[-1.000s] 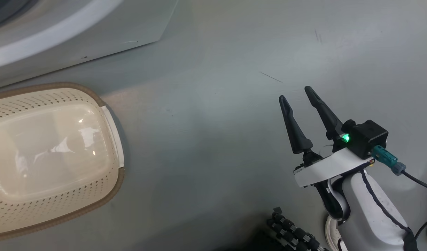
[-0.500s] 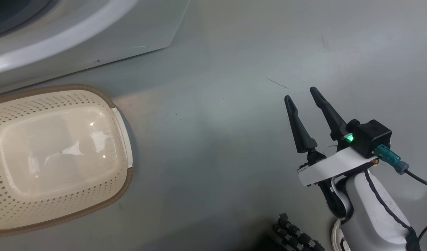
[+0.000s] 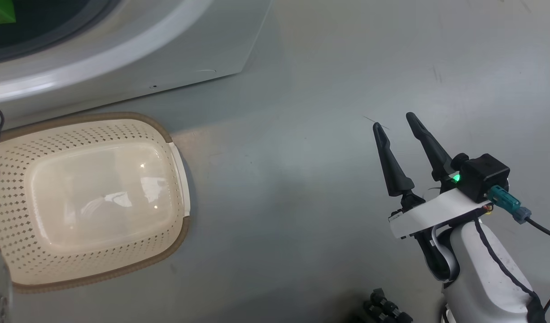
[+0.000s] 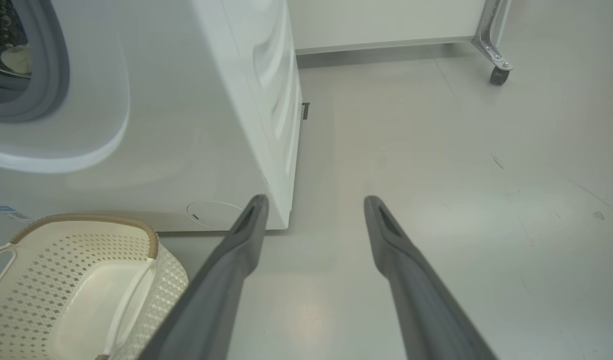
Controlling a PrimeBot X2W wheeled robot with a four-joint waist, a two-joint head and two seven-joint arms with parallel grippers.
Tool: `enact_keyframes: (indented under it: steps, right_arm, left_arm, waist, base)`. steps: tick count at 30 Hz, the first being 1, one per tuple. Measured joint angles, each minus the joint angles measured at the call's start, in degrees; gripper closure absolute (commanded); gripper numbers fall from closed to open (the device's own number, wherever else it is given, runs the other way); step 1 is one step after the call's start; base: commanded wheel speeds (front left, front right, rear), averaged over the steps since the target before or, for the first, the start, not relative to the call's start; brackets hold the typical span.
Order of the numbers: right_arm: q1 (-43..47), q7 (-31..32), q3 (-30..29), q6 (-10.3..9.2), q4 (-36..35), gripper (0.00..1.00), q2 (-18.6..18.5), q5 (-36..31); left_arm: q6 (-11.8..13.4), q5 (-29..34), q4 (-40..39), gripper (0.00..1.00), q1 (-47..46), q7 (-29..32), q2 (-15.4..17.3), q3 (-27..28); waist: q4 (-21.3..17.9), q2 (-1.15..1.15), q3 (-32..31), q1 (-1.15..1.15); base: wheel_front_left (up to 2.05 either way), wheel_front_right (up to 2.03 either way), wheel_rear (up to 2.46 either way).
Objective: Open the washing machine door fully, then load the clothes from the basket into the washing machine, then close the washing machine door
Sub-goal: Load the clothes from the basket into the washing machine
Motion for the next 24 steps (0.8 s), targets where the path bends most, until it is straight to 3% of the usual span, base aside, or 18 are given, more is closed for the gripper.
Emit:
enact_keyframes:
  steps: [24]
  right_arm:
    - [0.12, 0.0, -0.82, 0.0, 1.05, 0.0, -1.15, 0.0]
  left_arm:
    - [-0.07, -1.2, 1.8, 0.0, 6.1, 0.0, -4.76, 0.99]
  waist:
    - [3.62, 0.0, -5.04, 0.0]
  base:
    - [0.0, 0.0, 0.0]
